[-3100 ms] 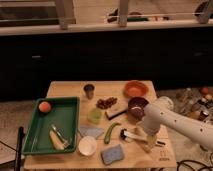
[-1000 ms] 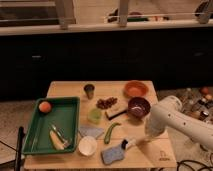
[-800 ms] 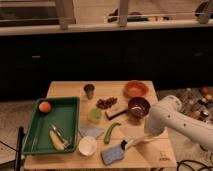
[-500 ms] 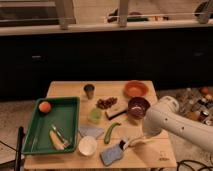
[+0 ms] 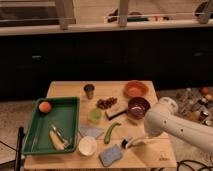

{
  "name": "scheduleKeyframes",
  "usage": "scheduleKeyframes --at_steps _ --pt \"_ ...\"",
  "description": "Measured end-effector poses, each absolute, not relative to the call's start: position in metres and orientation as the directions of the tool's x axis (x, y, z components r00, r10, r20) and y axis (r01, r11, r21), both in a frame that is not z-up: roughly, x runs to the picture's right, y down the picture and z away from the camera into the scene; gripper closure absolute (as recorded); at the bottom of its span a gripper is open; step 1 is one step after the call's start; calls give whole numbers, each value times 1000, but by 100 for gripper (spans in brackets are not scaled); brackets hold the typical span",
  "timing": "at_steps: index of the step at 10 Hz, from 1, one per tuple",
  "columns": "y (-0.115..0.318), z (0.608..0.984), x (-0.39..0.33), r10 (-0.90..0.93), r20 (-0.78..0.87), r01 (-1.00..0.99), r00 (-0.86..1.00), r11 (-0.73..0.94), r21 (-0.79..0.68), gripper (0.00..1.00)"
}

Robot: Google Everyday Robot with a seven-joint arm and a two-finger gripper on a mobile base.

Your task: Wipe table surface with brush

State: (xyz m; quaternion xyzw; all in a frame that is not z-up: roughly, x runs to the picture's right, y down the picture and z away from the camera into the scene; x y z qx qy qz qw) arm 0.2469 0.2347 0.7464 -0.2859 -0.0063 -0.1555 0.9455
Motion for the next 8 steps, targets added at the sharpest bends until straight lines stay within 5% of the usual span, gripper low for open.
scheduleKeyframes --at_steps 8 --pt "229 779 230 -276 176 327 945 766 -553 100"
